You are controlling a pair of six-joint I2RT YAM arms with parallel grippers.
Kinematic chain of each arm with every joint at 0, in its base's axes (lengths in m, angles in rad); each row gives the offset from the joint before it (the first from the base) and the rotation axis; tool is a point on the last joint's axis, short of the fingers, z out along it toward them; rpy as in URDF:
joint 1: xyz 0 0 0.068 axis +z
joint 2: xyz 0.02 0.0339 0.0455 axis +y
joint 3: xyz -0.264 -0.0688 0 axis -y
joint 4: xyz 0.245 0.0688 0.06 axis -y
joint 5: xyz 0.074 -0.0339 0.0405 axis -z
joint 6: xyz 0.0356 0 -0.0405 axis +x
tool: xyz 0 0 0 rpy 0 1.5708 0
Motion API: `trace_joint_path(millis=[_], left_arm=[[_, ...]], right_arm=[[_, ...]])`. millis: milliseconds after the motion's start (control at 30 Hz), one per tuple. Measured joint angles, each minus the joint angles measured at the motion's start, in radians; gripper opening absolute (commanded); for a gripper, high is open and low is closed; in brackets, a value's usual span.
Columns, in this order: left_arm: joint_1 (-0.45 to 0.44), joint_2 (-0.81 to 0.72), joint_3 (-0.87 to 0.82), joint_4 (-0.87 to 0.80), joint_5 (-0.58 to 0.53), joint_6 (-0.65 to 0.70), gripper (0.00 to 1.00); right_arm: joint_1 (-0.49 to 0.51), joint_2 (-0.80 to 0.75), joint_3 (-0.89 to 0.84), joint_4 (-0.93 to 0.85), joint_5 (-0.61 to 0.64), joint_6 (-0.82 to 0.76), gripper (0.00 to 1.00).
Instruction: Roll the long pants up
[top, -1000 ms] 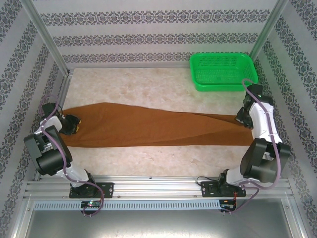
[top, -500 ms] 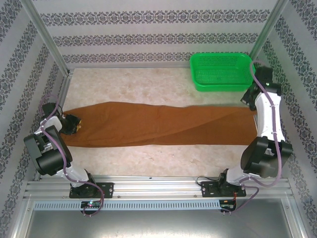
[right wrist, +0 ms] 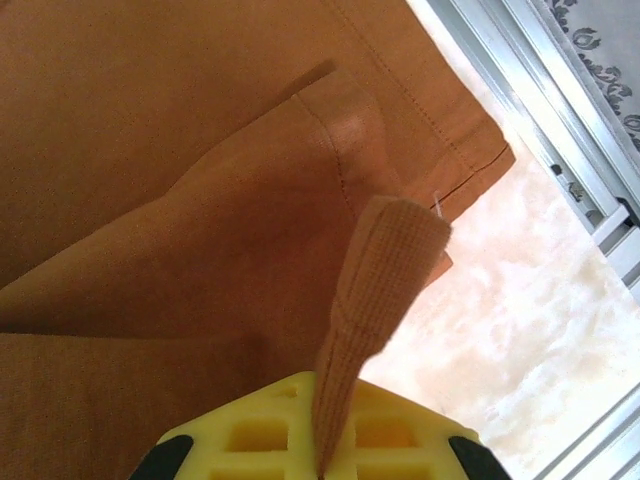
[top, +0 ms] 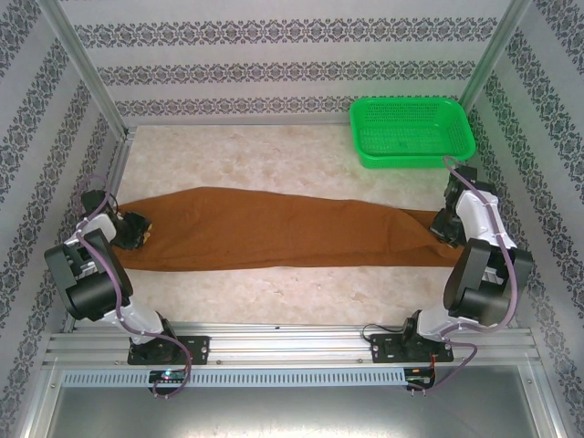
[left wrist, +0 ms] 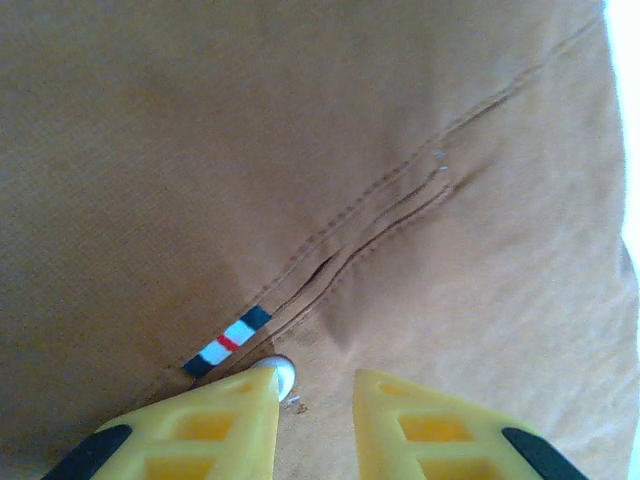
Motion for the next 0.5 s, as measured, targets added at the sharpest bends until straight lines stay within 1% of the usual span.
trace_joint_path(millis=[67, 100, 133, 167, 200, 267, 333, 400, 500], left_arm=[[0.0, 0.011, -0.005, -0.001, -0.016, -0.001, 0.23], [0.001, 0.013, -0.008, -0.001, -0.023, -0.004, 0.2], [0.003, 0.013, -0.009, -0.001, -0.028, -0.008, 0.19], [0.006, 0.013, -0.01, -0.001, -0.029, -0.015, 0.17], [0.013, 0.015, -0.01, -0.001, -0.028, -0.023, 0.15], [0.032, 0.026, -0.01, -0.001, -0.017, -0.037, 0.11], [0.054, 0.036, -0.008, -0.002, -0.002, -0.051, 0.08], [0.081, 0.039, -0.006, -0.002, 0.01, -0.061, 0.05], [0.138, 0.039, -0.004, -0.004, 0.01, -0.075, 0.02]], right_arm=[[0.0, -0.019, -0.052, 0.019, -0.021, -0.004, 0.0], [0.001, -0.028, -0.081, 0.026, -0.035, -0.005, 0.04], [0.001, -0.033, -0.104, 0.028, -0.054, -0.005, 0.13], [0.006, -0.035, -0.127, 0.027, -0.079, -0.007, 0.31], [0.013, -0.035, -0.141, 0.025, -0.101, -0.009, 0.47], [0.04, -0.035, -0.149, 0.019, -0.133, -0.011, 0.67], [0.062, -0.04, -0.149, 0.024, -0.162, -0.015, 0.75], [0.065, -0.061, -0.149, 0.026, -0.187, -0.011, 0.76], [0.031, -0.114, -0.148, 0.035, -0.202, -0.004, 0.76]])
